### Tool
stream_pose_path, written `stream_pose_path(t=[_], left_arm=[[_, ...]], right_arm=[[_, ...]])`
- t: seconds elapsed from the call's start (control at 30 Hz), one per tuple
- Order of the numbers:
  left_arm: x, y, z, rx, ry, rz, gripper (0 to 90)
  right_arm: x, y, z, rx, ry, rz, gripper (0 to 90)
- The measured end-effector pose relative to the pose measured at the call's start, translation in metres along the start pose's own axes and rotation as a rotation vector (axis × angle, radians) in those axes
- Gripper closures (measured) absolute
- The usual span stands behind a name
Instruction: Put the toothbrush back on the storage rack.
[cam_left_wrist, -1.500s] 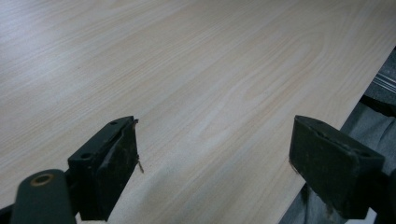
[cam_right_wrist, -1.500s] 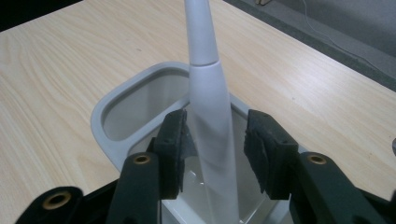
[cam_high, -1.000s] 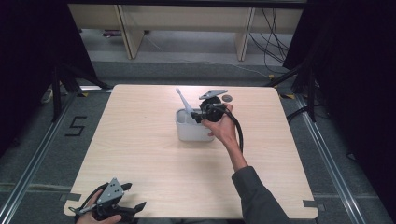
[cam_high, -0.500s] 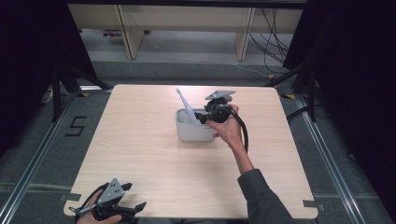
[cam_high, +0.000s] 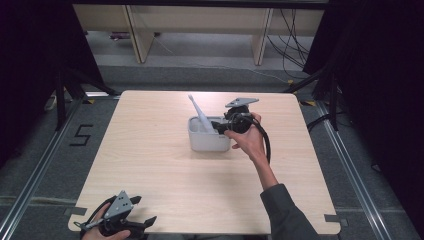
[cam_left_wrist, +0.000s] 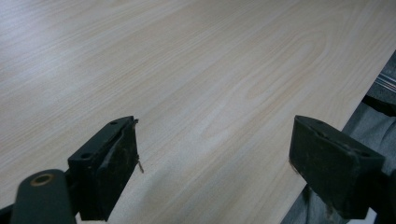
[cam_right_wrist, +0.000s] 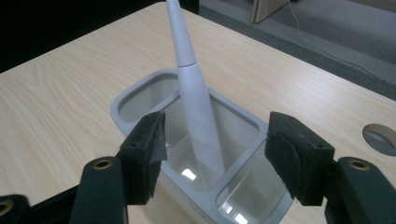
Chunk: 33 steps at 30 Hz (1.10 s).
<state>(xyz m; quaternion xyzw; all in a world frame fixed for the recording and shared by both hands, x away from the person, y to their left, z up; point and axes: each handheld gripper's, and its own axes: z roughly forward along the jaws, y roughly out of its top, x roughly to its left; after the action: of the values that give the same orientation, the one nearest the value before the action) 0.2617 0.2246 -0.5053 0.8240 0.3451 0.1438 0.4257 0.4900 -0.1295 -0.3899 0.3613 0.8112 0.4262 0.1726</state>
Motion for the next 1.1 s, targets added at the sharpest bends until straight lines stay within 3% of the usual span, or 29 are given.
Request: stream_pose_path(t=[0.1,0.13,0.37,0.47,0.5,0.67,0.73,0.77,0.83,0.87,1.1], left_arm=[[0.001,0.0,-0.001,0.011,0.007,0.014,14.8],[0.001,0.0,0.0,0.006,0.008,0.008,14.9],[0.001,0.0,-0.001,0.008,0.004,0.011,14.9],[0.001,0.0,-0.001,0.007,0.005,0.009,14.9],[0.001,0.0,-0.001,0.006,0.003,0.009,14.9],[0.002,0.0,0.0,0.004,0.006,0.017,14.9],[0.001,0.0,-0.001,0.014,0.003,0.012,14.9],[0.001,0.0,-0.001,0.013,0.003,0.012,14.9],[0.001,0.0,-0.001,0.013,0.005,0.011,14.9],[0.001,0.0,-0.001,0.014,0.004,0.011,14.9],[0.001,0.0,-0.001,0.008,0.005,0.013,14.9]], right_arm=[[0.001,-0.001,-0.003,0.0,-0.003,0.01,36.7],[0.0,-0.002,-0.003,-0.013,-0.001,-0.009,36.2],[0.004,-0.008,-0.009,-0.015,0.003,0.024,29.9],[0.004,-0.01,-0.012,-0.018,-0.001,0.006,29.9],[0.005,-0.013,-0.016,-0.024,0.007,0.023,29.9],[0.008,-0.022,-0.025,-0.068,0.021,0.011,29.9],[0.008,-0.023,-0.027,-0.069,0.033,-0.001,29.9],[0.012,-0.026,-0.031,-0.071,0.054,0.019,29.8],[0.013,-0.028,-0.034,-0.075,0.05,0.003,29.8],[0.016,-0.03,-0.035,-0.07,0.05,0.023,29.7],[0.021,-0.035,-0.041,-0.074,0.062,-0.01,29.3]])
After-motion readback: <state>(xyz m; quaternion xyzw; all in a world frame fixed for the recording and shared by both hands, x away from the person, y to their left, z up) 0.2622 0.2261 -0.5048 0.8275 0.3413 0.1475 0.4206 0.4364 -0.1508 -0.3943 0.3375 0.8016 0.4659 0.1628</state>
